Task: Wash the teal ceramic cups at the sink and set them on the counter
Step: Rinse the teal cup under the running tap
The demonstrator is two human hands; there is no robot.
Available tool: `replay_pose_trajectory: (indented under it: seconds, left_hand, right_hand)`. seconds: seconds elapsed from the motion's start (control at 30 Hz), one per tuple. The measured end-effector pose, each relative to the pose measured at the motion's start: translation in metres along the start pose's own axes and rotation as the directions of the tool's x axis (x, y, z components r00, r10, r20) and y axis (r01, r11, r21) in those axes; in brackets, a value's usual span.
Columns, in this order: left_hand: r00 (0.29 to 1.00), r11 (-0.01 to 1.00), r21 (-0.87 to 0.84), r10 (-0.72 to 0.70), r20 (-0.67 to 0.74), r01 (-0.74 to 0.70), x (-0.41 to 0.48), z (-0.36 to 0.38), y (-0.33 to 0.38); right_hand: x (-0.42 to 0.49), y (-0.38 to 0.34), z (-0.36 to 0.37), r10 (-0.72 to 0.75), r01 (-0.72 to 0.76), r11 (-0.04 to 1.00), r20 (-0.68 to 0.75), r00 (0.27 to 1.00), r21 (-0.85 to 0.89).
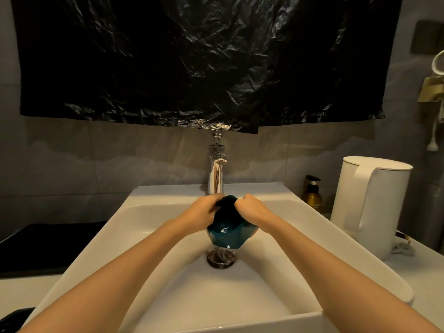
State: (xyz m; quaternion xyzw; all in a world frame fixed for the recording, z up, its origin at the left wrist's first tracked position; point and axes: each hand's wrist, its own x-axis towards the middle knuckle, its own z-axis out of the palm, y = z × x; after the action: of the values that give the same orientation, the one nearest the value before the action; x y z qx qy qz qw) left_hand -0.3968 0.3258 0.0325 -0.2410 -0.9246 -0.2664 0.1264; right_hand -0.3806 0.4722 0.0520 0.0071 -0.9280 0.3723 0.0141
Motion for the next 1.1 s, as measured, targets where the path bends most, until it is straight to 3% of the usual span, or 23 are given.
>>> replay_pose_trajectory:
  seconds: [0.13,0.2,0.4,0.63,0.73,0.8,0.87,1.0,1.1]
  left_hand:
    - [0.997,0.95,0.307,0.067,-0.04,-0.052,-0.002,-0.006,-0.004]
    - [0.996,0.94,0.336,0.083,-0.042,-0.065,-0.004,-0.006,-0.003]
    - [0.998,0.997,-0.074,-0.012,0.061,0.017,-0.001,-0.007,0.004]
    - [0.981,0.997,0.049,-0.046,-0.189,0.057,-0.005,-0.007,0.004]
    - [0.96,0.979,-0.155,-0.165,-0.224,0.132,-0.004,-0.003,0.007]
    - [0.928,0.852,-0.482,-0.325,-0.183,0.203,-0.006,-0.003,0.012]
    - [0.889,0.683,-0.663,-0.455,-0.058,0.306,-0.006,-0.003,0.015]
    - [0.771,0.464,-0.649,-0.547,0.326,0.603,-0.011,0.002,0.018]
    - [0.777,0.406,-0.718,-0.554,0.299,0.565,-0.006,0.005,0.014]
  right_hand:
    - [0.0,-0.002,0.007,-0.033,0.031,0.999,0.122,0.992,0.013]
    - [0.0,-0.002,0.008,-0.027,0.025,1.0,0.133,0.991,0.015]
    - [0.001,0.004,0.0,0.031,-0.035,0.997,0.054,0.998,0.072]
    - [0.0,0.001,0.002,0.036,-0.052,0.987,0.109,0.993,0.155]
    - [0.003,0.002,0.001,0.05,-0.058,0.984,0.049,0.998,0.167]
    - [0.006,0.002,0.002,0.036,-0.031,0.992,-0.036,0.999,0.12]
    - [0.007,0.001,0.001,0.019,-0.01,0.997,-0.112,0.993,0.079]
    - [0.009,0.0,0.004,-0.036,0.052,0.996,-0.219,0.975,0.07]
    - [0.01,0.003,0.003,-0.114,0.149,0.972,-0.193,0.975,0.181]
